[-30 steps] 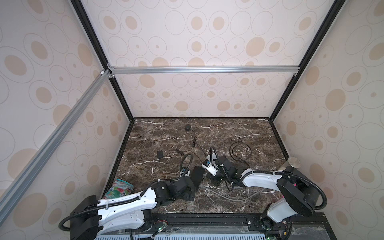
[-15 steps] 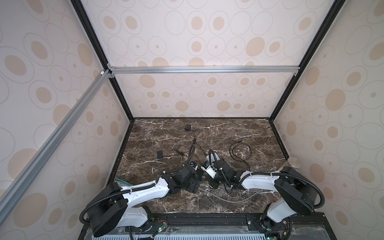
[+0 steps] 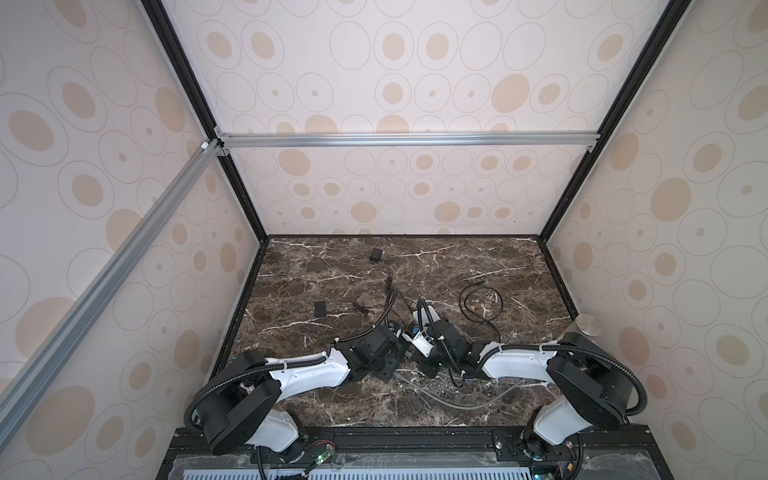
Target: Insert the plug into the switch port
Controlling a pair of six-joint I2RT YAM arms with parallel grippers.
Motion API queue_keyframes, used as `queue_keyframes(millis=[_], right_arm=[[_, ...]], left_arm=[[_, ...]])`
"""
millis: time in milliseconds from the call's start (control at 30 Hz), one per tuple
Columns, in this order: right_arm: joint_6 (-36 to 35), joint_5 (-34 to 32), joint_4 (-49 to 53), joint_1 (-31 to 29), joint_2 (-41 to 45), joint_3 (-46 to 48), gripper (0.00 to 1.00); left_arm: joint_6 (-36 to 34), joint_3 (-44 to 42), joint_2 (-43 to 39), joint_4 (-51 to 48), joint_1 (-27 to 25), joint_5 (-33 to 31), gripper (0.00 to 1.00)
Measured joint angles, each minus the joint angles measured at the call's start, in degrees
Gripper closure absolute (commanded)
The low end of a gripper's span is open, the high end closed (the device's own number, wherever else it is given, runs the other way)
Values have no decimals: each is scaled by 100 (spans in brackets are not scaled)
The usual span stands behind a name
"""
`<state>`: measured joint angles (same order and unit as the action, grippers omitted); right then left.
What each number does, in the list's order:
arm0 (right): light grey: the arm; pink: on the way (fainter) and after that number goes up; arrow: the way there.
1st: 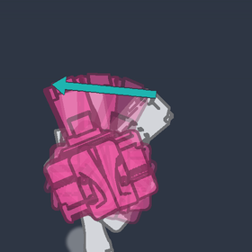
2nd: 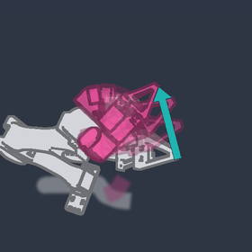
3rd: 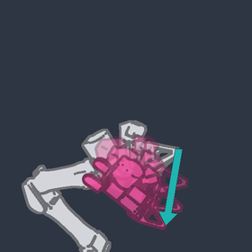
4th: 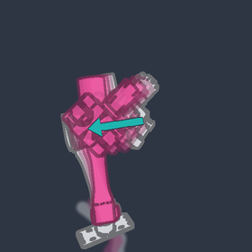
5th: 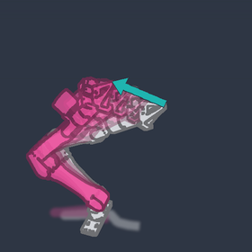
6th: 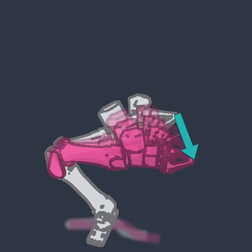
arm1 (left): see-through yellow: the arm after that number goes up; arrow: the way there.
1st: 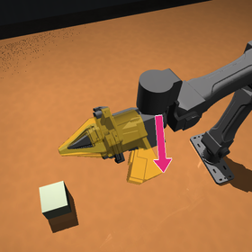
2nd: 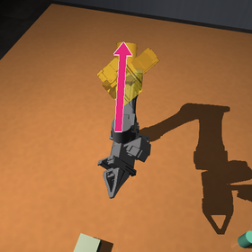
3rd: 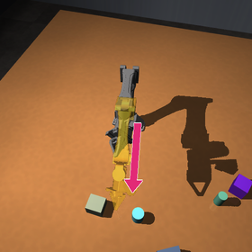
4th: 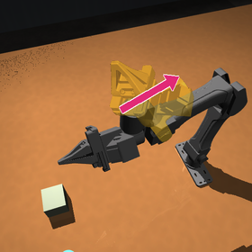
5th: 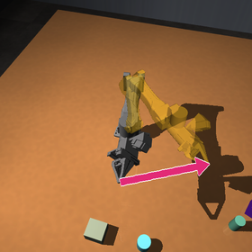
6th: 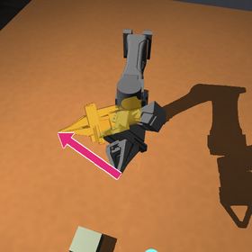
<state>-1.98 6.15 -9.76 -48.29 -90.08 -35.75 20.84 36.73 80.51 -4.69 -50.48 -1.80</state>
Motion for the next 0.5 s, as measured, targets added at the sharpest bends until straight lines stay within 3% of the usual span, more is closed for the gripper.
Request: queue_keyframes(millis=[100,200,433,500], right_arm=[[-109,4,-85,-24,-70,-87,100],[-271,-11,-94,-15,-103,-105,100],[-511,-17,79,42,-162,-260,100],[-540,-17,79,42,-166,-260,100]], left_arm=[[-181,136,52,269,-44,90,66],[-238,9,251,273,0,96,63],[-216,0,232,262,13,-59,25],[-197,-11,232,190,9,-79,19]])
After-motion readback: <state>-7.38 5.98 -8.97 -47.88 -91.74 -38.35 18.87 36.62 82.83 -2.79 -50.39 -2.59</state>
